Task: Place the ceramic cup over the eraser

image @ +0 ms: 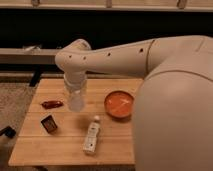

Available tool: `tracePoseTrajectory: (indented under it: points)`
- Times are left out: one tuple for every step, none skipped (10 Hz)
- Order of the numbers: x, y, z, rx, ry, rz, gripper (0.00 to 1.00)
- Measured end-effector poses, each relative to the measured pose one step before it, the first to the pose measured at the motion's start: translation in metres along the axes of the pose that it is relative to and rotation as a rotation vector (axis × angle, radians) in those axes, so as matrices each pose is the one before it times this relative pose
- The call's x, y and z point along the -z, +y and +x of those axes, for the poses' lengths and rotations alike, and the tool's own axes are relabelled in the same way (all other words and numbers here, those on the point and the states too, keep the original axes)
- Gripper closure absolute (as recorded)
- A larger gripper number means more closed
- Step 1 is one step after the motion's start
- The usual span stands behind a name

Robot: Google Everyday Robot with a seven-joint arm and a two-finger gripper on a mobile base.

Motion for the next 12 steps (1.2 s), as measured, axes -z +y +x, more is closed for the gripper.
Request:
tracePoseTrajectory:
  points:
    - [0.00743,0.01971,0.01189,0.04571,-0.00578,-0.01648,1.0]
    - [0.00678,0.01859,0.01035,0.04626,-0.00616,-0.01411,1.0]
    - [0.00371,0.01229,0.00576,0.0314,-0.00422,-0.00933,1.0]
    - [0.0033,0.01698,0.00556,0.04591,-0.00758,-0.01012,1.0]
    - [0.00299,0.01767,0.00092,0.0497,-0.01297,-0.00829,1.0]
    - [0.0008,0.00828,-0.00287,0.02531,-0.00981,-0.00366,1.0]
    - [-0.00021,0.00779,-0.00722,0.03496,-0.01769,0.00002,1.0]
    - [-0.00057,0.00353,-0.00718,0.01838,-0.01533,0.0044,1.0]
    - [-0.00306,0.00548,-0.01097,0.02401,-0.0201,0.00709,1.0]
    - [-0.00251,0.00471,-0.00746,0.01381,-0.01607,0.00353,1.0]
    - [-0.00439,0.00394,-0.00853,0.01564,-0.01917,0.00748,1.0]
    - [-0.00415,0.00375,-0.00533,0.01199,-0.01377,0.00515,1.0]
